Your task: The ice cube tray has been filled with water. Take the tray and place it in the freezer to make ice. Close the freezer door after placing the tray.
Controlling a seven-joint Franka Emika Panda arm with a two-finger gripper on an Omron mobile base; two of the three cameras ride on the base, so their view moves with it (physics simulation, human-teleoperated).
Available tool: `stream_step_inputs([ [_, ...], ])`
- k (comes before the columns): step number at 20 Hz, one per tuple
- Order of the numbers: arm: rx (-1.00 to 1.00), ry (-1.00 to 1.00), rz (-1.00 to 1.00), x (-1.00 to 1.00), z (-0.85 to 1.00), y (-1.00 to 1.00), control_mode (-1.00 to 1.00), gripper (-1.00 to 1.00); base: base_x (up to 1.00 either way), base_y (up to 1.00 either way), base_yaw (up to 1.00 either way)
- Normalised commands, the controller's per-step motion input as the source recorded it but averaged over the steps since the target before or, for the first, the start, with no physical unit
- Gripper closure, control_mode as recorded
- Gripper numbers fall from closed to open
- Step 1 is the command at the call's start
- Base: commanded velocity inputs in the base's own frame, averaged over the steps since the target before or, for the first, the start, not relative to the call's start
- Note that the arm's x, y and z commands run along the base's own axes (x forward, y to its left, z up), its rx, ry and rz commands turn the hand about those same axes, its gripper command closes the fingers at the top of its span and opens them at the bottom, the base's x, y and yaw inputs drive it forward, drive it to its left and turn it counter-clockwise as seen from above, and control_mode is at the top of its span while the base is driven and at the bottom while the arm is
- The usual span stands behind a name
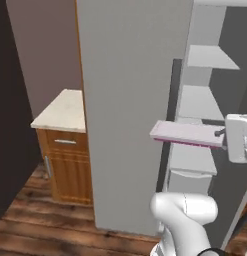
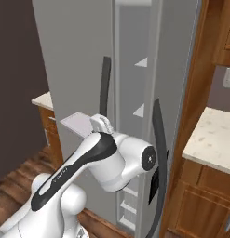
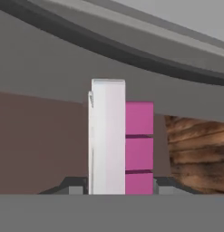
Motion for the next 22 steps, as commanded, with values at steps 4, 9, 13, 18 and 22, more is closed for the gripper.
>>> stream_step_inputs([
  [4,0.00,0.00,0.00,0.00,0.00,0.00,1.00,1.00,0.08,0.72,-0.37],
  [9,0.00,0.00,0.00,0.00,0.00,0.00,1.00,1.00,-0.05,0.80,-0.38],
  [13,0.00,0.00,0.00,0.00,0.00,0.00,1.00,1.00,-0.12,0.52,-0.40],
  [18,0.00,0.00,0.00,0.00,0.00,0.00,1.00,1.00,-0.01,0.06,-0.44],
  [22,0.00,0.00,0.00,0.00,0.00,0.00,1.00,1.00,0.03,0.00,-0.42],
])
